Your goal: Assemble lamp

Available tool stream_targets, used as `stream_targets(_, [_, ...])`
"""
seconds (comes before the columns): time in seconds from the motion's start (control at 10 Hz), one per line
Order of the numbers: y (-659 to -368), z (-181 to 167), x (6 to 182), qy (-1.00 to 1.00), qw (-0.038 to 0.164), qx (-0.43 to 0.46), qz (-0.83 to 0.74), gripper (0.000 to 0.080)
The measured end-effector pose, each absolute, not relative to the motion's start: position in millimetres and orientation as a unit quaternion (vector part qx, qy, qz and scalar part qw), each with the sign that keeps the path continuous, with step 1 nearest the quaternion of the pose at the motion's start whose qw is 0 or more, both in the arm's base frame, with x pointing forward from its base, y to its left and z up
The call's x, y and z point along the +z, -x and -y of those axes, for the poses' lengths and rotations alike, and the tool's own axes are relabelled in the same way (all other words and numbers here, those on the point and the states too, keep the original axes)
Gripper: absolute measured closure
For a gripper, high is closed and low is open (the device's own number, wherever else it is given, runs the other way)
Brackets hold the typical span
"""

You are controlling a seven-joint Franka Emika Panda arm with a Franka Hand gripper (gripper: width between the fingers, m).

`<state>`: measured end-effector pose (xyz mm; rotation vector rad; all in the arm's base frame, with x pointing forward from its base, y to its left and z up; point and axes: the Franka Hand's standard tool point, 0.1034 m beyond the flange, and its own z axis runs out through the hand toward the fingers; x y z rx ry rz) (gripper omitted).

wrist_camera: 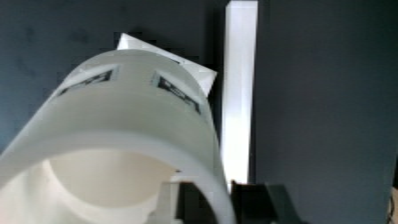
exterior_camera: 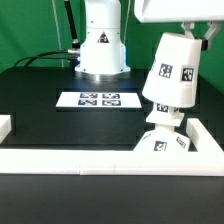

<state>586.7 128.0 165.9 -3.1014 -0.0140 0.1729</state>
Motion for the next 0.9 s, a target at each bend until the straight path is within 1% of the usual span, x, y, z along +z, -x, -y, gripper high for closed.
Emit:
stream_targets(0.3, [-592.2,-128.1,152.1,0.998,0.015,0.055,0.008,0.0752])
stream_targets(0.4, [-592.2,-127.5,149.8,0.998,0.015,0.055,0.008,0.0752])
stream_targets(0.8, [-589.3,-126.4,149.4,0.998,0.015,0.056,0.007,0.0742])
stream_targets(0.9, [-588.6,-126.3,150.4,0.998,0.015,0.056,0.007,0.0543])
